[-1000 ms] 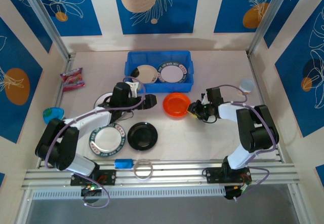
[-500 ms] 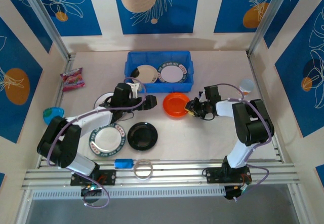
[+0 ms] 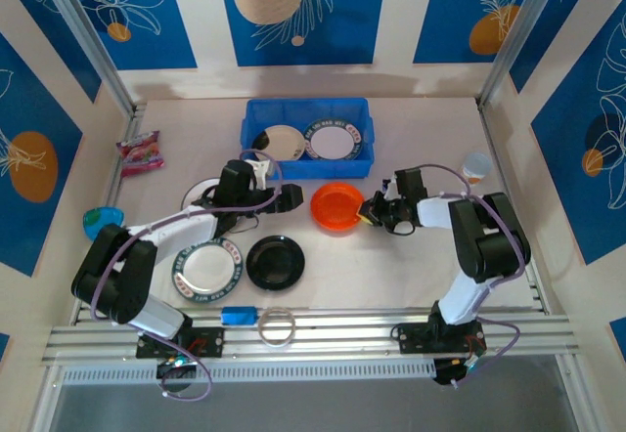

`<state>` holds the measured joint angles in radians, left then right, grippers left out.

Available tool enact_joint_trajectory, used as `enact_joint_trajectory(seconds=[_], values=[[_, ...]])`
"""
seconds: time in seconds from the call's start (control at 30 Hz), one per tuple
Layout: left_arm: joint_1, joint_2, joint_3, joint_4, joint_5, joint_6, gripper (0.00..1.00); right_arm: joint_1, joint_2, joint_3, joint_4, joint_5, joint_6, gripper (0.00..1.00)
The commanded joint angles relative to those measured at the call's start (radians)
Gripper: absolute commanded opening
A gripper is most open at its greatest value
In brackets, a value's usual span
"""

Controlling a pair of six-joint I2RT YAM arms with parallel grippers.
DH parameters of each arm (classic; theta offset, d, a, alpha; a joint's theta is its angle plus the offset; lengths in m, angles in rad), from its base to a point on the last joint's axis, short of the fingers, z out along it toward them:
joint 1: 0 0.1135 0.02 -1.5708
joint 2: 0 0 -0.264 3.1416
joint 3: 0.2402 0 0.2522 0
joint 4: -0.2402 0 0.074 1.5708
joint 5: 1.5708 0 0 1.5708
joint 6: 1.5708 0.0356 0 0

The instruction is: Place the plates into the plastic bin on the countertop

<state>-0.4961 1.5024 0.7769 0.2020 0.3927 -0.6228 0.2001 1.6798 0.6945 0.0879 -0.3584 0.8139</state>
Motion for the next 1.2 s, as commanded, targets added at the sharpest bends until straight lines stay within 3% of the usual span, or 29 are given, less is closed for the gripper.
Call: enact_joint_trajectory(seconds=[0.0,0.3,0.4,0.67,0.73,0.83,0.9,1.0,1.07,1.1,1.17], values=[[-0.008,0.007,0.015,0.018,0.041,0.000,0.92,0.009,-0.112,-0.021,-0.047,-0.080,-0.029,0.00],[-0.009,0.044,0.001,0.134,0.108,-0.062,0.67,0.085,-0.235,0.030,-0.177,-0.116,-0.074,0.00],[-0.008,0.055,0.002,0.161,0.125,-0.084,0.55,0.117,-0.248,0.061,-0.193,-0.109,-0.079,0.00],[-0.004,0.060,0.001,0.152,0.132,-0.086,0.20,0.137,-0.247,0.115,-0.201,-0.099,-0.078,0.00],[-0.003,0.058,-0.002,0.151,0.133,-0.086,0.00,0.138,-0.242,0.126,-0.200,-0.101,-0.080,0.00],[-0.002,0.056,-0.006,0.165,0.137,-0.093,0.00,0.139,-0.228,0.153,-0.209,-0.099,-0.080,0.00],[0.000,0.053,-0.018,0.193,0.142,-0.109,0.00,0.139,-0.219,0.166,-0.211,-0.093,-0.078,0.09],[0.006,0.047,-0.029,0.235,0.163,-0.135,0.00,0.140,-0.200,0.189,-0.198,-0.086,-0.076,0.14],[0.007,0.044,-0.031,0.247,0.172,-0.142,0.00,0.140,-0.182,0.204,-0.188,-0.085,-0.075,0.12],[0.008,0.041,-0.031,0.243,0.170,-0.143,0.00,0.140,-0.171,0.215,-0.188,-0.083,-0.073,0.04],[0.014,0.026,-0.034,0.225,0.158,-0.136,0.00,0.141,-0.157,0.242,-0.202,-0.060,-0.074,0.00]])
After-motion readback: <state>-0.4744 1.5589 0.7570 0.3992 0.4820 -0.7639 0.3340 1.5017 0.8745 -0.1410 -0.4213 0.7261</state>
